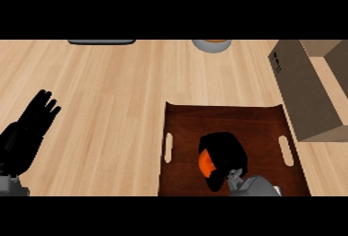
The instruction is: Pick the squash from the tray and place it in the cardboard box
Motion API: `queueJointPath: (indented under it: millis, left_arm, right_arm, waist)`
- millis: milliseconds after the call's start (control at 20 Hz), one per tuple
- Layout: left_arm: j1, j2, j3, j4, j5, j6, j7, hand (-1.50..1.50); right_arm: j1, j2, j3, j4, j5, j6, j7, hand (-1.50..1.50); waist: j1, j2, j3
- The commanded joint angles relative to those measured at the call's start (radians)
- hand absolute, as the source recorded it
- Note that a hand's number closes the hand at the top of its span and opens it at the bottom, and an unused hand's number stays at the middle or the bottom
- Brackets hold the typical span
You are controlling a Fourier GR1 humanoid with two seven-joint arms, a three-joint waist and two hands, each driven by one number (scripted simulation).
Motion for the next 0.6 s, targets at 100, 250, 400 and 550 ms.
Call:
queueJointPath:
  millis: [100,250,400,550]
  left_arm:
    - [0.018,-0.008,0.027,0.017,-0.003,-0.026,-0.033,0.00]
    - [-0.041,-0.029,-0.015,-0.002,-0.035,0.029,0.026,0.00]
    - [-0.013,-0.012,-0.001,0.007,-0.014,-0.015,-0.015,0.00]
    - [-0.030,-0.030,-0.030,-0.002,-0.008,-0.023,-0.006,0.00]
  right_arm:
    - [0.016,-0.009,-0.009,0.044,0.057,-0.054,-0.094,1.50]
    - [-0.137,0.067,-0.126,0.178,0.039,-0.036,-0.013,1.50]
    - [-0.237,0.018,-0.378,0.278,0.002,-0.110,0.086,1.50]
    - [-0.382,-0.006,-0.539,0.375,-0.014,-0.135,0.215,1.50]
  waist:
    - [-0.001,0.001,0.000]
    - [0.003,0.003,0.000]
    - [0.022,0.017,0.001]
    - [0.052,0.032,0.001]
